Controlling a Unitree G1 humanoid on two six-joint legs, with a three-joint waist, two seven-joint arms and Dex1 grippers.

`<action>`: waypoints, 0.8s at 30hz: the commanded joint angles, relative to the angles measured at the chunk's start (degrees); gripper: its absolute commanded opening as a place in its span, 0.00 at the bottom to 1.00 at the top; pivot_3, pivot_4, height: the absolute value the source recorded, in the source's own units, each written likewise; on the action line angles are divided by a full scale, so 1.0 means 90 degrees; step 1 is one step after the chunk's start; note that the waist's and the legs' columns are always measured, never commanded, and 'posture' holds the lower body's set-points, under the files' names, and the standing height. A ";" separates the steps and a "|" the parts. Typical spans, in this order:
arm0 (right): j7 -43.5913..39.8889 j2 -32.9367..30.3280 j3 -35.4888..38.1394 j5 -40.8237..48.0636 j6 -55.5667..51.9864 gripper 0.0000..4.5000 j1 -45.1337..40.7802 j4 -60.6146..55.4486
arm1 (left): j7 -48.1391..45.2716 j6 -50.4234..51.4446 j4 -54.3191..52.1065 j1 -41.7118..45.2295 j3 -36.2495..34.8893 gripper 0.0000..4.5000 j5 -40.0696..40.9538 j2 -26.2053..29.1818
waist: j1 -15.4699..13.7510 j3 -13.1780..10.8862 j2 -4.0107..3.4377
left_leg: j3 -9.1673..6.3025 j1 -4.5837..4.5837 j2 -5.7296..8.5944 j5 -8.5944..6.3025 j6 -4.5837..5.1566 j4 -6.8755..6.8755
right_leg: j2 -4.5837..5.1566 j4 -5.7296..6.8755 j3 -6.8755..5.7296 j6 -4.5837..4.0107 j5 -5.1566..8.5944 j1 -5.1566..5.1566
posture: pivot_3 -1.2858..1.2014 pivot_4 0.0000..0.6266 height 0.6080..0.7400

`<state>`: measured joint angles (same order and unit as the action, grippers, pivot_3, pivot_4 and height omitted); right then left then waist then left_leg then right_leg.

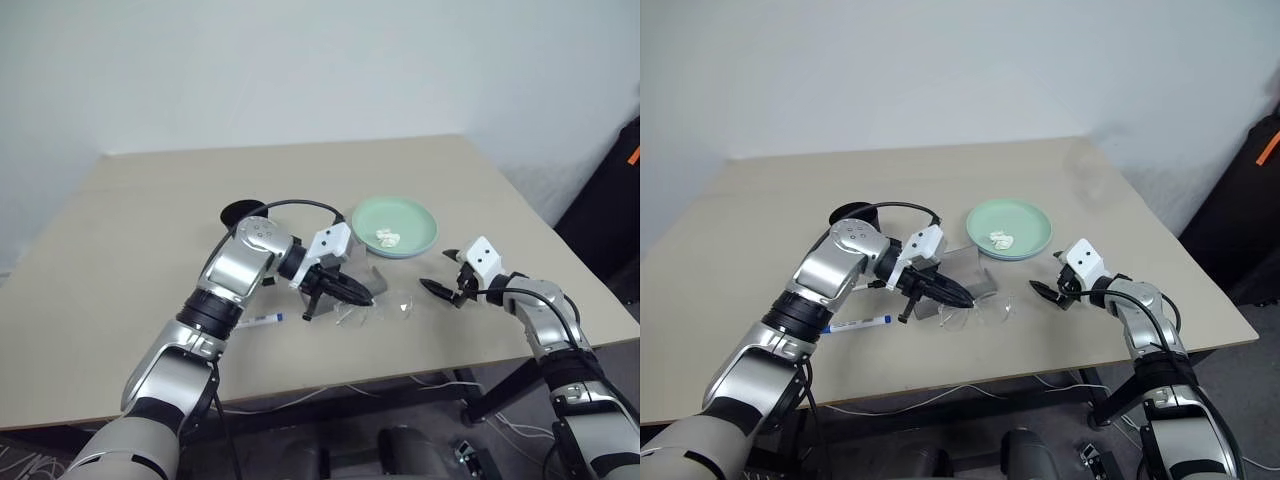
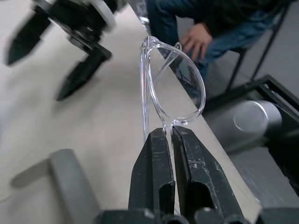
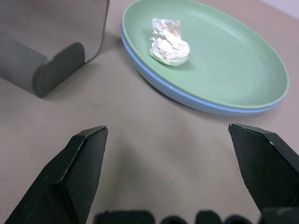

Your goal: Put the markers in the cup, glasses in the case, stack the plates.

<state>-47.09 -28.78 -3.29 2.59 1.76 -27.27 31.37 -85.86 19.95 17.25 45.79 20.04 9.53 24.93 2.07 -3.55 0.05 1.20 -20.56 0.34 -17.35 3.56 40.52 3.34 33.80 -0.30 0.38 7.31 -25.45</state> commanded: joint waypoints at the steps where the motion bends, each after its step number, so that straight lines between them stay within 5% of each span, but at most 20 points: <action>1: 0.0054 -0.0052 0.0105 0.0017 0.0193 1.00 -0.0284 -0.0007 | 0.0528 -0.0401 0.0353 0.0535 -0.0319 0.01 -0.0184 0.0043 | -0.0005 -0.0001 0.0001 | 0.0000 -0.0001 0.0000 0.0000 0.0000 0.0001 | -0.0010 -0.0001 0.0013 0.0000 0.0000 0.0000 | 0.52 0.00 0.85; 8: 0.0055 0.0038 0.0059 -0.0006 0.0249 1.00 -0.0365 0.0074 | 0.1535 -0.1835 0.1994 0.1139 -0.0013 0.01 -0.1323 0.0189 | 0.0016 0.0001 0.0002 | 0.0014 0.0006 0.0004 0.0001 0.0002 0.0004 | -0.0060 0.0000 0.0115 0.0017 -0.0011 0.0002 | 0.52 0.00 0.85; 24: 0.0118 0.0057 0.0083 0.0027 0.0206 1.00 -0.0149 -0.0094 | 0.2259 -0.2109 0.3132 0.1331 0.0345 0.01 -0.2401 -0.0467 | -0.0002 0.0002 0.0006 | 0.0013 -0.0002 0.0012 0.0001 0.0006 0.0004 | -0.0060 -0.0003 0.0129 0.0031 -0.0019 0.0001 | 0.52 0.00 0.85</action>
<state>-46.40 -28.06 -3.46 2.14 2.94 -28.13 32.87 -65.52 1.30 46.02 55.67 23.36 -11.69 20.63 2.05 -3.53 0.10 1.31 -20.58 0.45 -17.35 3.61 40.55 2.80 33.77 0.86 0.67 7.14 -25.44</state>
